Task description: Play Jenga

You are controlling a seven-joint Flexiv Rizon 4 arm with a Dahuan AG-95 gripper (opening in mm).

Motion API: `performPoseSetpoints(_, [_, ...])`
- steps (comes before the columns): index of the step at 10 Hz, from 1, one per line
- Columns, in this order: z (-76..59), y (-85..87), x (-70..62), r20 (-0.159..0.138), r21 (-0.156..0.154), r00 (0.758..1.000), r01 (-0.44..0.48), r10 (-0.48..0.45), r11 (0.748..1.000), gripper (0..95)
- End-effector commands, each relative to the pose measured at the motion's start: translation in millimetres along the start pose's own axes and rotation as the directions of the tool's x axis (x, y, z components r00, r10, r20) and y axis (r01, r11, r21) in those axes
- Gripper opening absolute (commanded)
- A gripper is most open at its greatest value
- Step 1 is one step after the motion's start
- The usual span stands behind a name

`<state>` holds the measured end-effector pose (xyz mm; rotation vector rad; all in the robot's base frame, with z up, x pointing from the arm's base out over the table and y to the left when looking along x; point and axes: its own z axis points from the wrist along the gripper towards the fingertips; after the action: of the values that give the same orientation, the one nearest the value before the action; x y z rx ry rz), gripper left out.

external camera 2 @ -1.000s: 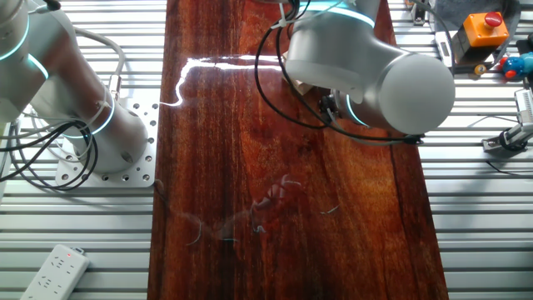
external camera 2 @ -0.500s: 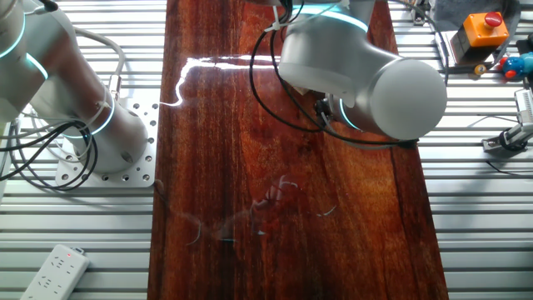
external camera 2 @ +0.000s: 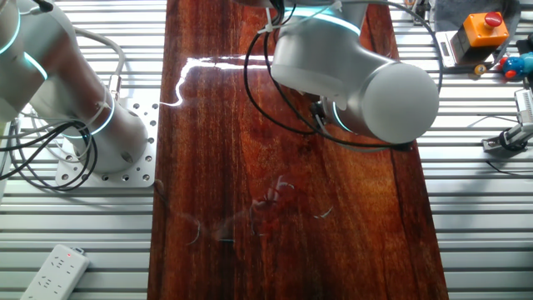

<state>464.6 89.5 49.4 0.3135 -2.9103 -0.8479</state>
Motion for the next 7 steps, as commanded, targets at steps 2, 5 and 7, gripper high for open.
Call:
performPoseSetpoints(2, [-0.1,-0.4,-0.8,0.000,0.002,1.000,-0.004,0.004,1.000,38.0])
performPoseSetpoints(5, [0.0,-0.4,-0.9,-0.002,0.009,1.000,-0.003,0.003,1.000,38.0])
performPoseSetpoints(7, [0.2,-0.2,-0.8,-0.009,0.015,1.000,0.004,-0.004,1.000,38.0])
